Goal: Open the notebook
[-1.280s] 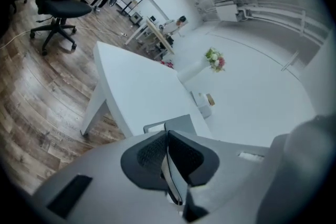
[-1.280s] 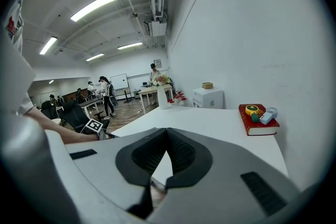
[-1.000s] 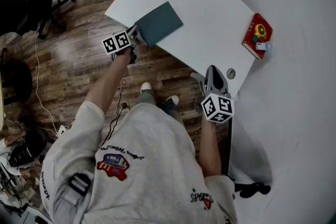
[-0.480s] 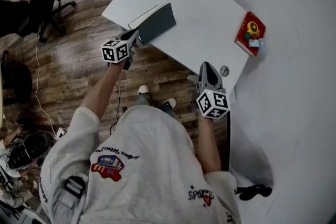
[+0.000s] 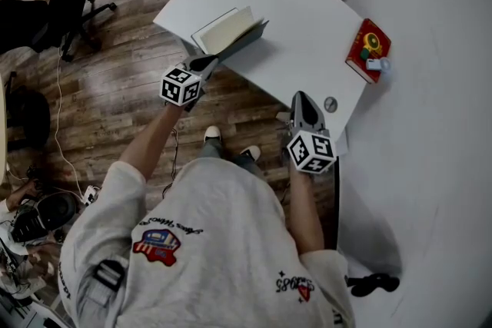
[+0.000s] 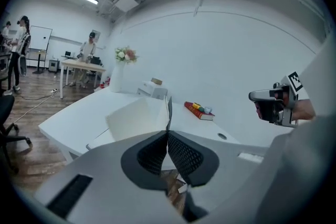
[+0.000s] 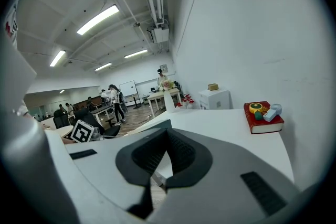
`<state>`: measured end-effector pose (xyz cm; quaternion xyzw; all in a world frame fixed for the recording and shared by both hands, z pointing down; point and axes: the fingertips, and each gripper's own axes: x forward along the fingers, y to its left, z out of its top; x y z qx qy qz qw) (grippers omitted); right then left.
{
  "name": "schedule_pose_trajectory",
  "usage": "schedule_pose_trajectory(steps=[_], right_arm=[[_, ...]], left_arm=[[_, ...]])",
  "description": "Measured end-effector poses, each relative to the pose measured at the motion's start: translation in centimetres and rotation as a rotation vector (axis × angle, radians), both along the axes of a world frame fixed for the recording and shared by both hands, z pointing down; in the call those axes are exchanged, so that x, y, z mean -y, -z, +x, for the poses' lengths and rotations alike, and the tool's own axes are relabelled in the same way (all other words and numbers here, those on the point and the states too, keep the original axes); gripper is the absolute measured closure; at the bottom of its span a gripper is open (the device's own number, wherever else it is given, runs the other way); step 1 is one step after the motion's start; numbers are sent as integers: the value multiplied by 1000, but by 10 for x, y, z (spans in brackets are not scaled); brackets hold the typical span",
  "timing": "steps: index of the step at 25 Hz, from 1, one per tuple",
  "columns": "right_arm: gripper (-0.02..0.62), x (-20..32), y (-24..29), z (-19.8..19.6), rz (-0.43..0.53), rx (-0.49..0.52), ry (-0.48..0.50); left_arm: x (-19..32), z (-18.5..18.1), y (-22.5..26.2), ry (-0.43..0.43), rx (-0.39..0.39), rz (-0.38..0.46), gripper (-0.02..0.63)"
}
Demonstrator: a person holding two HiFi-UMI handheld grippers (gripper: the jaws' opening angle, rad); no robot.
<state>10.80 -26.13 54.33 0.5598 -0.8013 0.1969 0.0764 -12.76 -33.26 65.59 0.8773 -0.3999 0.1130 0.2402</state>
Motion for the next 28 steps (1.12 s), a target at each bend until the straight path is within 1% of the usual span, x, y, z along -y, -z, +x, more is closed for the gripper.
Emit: schedule_pose_trajectory(steps=[9,11,14,16,21,23,28], right_arm=[[598,-14,1,13,4,-1,-19],[598,-18,2,16,5,-2,-29],[598,-24,3,24,8,-2,-48],[598,-28,3,32,9,-3,-64],[598,-39,11,46,13,-8,-110],[598,-44,13,55,17,-11,-129],[598,-54,13,77,15,-15,-172]], left_arm=[[-37,41,-17,-145,88,-4,595],[-45,50,-23,-178,120,-5,595],[-55,66,-33,-242,193,1,595],[-59,79,-41,-277,223,-3,595],[-67,101,-50,-345,260,-26,595],[-70,110,-60,-374,288,-37,595],[-80,129,-87,-429,358,-103,587]])
